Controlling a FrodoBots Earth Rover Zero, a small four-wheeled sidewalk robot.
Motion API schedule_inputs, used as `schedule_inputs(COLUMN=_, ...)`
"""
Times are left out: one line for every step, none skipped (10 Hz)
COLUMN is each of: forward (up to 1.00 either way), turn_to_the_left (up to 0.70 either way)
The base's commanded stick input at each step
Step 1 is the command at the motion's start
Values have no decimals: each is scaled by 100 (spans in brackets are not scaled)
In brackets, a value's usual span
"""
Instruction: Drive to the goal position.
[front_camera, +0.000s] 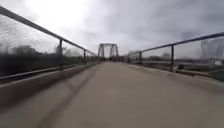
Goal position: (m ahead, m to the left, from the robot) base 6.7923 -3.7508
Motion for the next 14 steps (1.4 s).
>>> schedule_inputs(forward=100, turn_to_the_left=0)
schedule_inputs(forward=100, turn_to_the_left=-7)
schedule_inputs(forward=100, turn_to_the_left=-24)
schedule_inputs(forward=100, turn_to_the_left=-23)
schedule_inputs(forward=100, turn_to_the_left=-21)
schedule_inputs(forward=100, turn_to_the_left=-2)
schedule_inputs(forward=100, turn_to_the_left=0)
schedule_inputs(forward=100, turn_to_the_left=0)
schedule_inputs(forward=100, turn_to_the_left=0)
schedule_inputs(forward=100, turn_to_the_left=0)
schedule_inputs(forward=100, turn_to_the_left=0)
schedule_inputs(forward=100, turn_to_the_left=0)
schedule_inputs(forward=100, turn_to_the_left=0)
schedule_inputs(forward=100, turn_to_the_left=0)
